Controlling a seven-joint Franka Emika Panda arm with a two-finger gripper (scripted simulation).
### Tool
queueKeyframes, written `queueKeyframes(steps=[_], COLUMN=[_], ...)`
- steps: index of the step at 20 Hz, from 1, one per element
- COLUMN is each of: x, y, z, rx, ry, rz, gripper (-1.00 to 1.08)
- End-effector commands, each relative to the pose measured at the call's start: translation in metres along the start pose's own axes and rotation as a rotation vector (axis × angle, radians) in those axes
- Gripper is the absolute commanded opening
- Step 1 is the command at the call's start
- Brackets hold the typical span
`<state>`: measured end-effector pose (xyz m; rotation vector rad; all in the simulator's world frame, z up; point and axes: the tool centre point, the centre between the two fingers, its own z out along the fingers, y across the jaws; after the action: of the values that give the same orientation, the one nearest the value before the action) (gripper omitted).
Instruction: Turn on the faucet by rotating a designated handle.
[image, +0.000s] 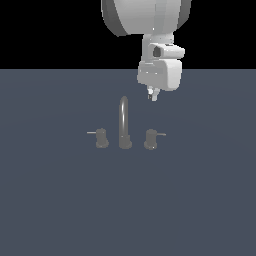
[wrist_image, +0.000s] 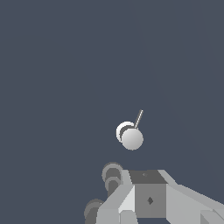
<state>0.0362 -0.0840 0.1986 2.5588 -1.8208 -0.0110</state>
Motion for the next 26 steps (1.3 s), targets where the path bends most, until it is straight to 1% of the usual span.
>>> queueKeyframes(steps=[1, 7, 13, 19, 25, 26], x=[0.01, 0.028, 0.038, 0.042, 0.042, 0.042], y=[-0.005, -0.011, -0.011, -0.011, -0.011, -0.007], z=[0.026, 0.081, 0.117, 0.134, 0.135, 0.135], rx=[0.001, 0.004, 0.005, 0.006, 0.005, 0.005], ry=[0.001, 0.003, 0.004, 0.004, 0.004, 0.004], rz=[0.075, 0.227, 0.326, 0.37, 0.373, 0.373], gripper=[-1.0, -1.0, -1.0, -1.0, -1.0, -1.0])
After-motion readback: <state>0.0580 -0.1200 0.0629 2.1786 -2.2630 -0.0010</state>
